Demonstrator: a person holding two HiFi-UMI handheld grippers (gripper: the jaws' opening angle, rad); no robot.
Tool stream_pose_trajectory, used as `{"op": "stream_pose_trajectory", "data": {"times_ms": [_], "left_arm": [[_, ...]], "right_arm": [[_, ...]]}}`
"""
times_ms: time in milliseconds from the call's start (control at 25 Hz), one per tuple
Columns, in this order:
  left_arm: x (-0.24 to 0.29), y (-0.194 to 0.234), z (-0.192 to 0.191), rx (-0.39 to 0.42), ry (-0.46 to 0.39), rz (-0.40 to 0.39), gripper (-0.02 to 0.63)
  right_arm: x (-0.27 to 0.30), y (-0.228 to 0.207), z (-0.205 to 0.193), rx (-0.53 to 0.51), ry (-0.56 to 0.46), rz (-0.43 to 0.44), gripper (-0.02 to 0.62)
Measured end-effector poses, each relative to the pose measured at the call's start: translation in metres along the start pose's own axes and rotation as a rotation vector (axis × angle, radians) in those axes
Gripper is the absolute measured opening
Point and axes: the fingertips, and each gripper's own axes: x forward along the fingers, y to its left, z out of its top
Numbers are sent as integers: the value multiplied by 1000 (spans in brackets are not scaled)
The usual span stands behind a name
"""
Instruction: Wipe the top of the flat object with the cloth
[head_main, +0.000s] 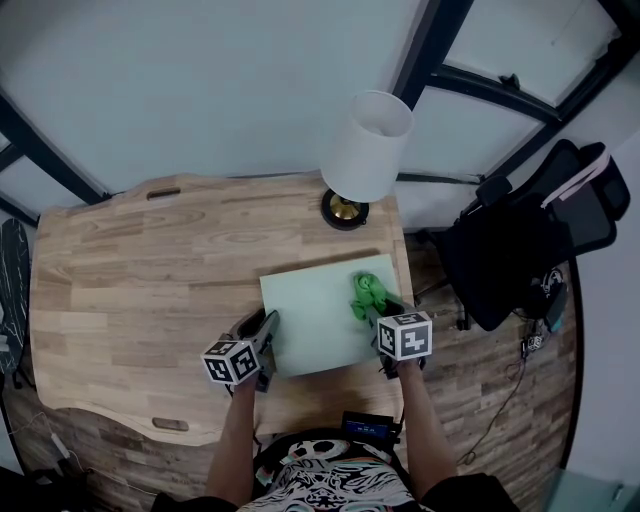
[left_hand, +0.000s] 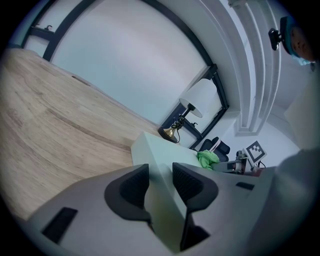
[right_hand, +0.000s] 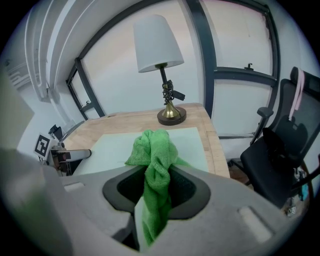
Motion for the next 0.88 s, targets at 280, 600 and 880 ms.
{"op": "stream_pose_trajectory", "data": {"times_ms": [280, 600, 880], "left_arm": [[0, 0, 1, -4, -4, 1, 147], [-1, 0, 2, 4, -9, 6, 147], [-1, 0, 2, 9, -10, 15, 147]], "right_arm": [[5, 16, 0, -17, 13, 31, 115], [12, 47, -2, -64, 27, 85, 115], [19, 72, -6, -93, 46, 122, 115]]}}
